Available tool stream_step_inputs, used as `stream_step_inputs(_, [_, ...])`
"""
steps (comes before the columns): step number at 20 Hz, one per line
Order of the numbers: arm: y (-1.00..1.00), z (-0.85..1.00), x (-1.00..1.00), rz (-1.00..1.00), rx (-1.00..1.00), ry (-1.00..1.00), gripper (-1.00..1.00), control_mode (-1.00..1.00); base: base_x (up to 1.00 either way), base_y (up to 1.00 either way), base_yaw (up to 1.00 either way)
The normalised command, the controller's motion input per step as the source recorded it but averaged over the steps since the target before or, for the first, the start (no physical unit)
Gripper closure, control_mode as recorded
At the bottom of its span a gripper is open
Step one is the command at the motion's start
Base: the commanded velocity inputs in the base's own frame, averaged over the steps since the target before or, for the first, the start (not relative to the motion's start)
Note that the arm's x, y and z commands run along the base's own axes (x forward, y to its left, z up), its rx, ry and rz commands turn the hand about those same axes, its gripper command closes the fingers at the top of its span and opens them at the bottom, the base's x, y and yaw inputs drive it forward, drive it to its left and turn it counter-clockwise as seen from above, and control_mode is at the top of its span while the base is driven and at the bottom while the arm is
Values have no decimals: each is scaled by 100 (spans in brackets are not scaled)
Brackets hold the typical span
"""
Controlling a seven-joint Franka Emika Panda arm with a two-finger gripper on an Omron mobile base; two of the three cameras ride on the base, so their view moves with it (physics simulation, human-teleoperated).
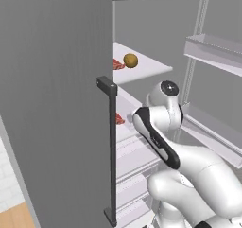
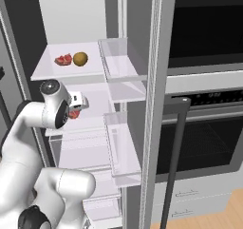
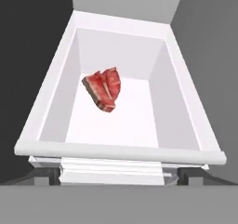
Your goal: Place one potato and one steak in each tupperware on the nearby counter, to pack two identical lunches.
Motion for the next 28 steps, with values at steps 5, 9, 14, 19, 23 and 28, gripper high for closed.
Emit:
stream_step_inputs(5, [10, -6, 45, -4, 0, 2, -100, -100, 0, 0, 0])
stream_step_inputs(9, [0, -2, 17, 14, 0, 27, -100, -100, 0, 0, 0])
stream_step_inputs(14, [12, -8, 2, 13, 0, 8, -100, -100, 0, 0, 0])
stream_step_inputs(19, [26, -30, 14, 3, 0, 0, -100, -100, 0, 0, 0])
stream_step_inputs(23, [34, -14, 19, 0, 0, 1, -100, -100, 0, 0, 0])
stream_step_inputs(28, [17, -32, 20, 0, 0, 6, -100, -100, 0, 0, 0])
